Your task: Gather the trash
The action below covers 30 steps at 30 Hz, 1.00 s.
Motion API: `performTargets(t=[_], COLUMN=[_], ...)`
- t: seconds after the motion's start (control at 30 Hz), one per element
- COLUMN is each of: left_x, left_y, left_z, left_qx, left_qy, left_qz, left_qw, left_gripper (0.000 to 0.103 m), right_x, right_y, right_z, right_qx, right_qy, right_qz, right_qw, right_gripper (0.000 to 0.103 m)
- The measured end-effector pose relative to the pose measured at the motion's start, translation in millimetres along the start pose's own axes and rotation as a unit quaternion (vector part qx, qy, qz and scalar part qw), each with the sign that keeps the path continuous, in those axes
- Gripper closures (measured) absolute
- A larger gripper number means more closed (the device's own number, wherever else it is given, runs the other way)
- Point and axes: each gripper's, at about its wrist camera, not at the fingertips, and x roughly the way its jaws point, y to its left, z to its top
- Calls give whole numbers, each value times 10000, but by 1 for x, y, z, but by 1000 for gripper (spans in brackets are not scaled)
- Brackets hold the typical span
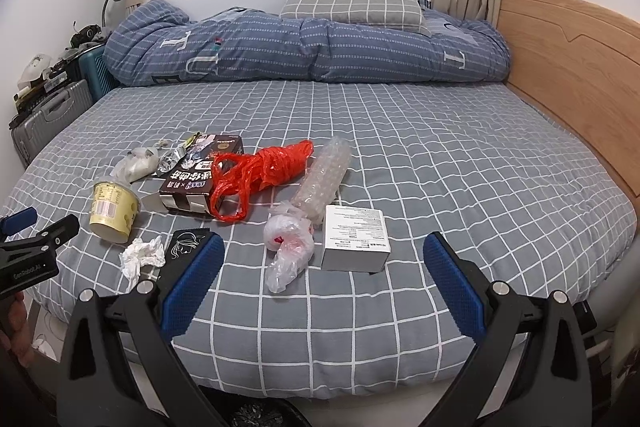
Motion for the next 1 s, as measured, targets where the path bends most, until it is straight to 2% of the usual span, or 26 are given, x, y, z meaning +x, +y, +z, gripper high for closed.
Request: performTargets(t=[0.77,1.0], left_x=[0,32], left_y=[0,12], left_z=[2,10], left_qx=[-32,-128], left_qy=[3,213], left_qz=[4,185], left_qw=[10000,9995], left_gripper=[6,6], right_x=[1,31], right_y=[-2,22], right_z=[2,2], right_qx=[-4,-291], right_qy=[-11,215], right_qz=[-22,38], right_qw=[10000,9993], right_gripper=[7,7])
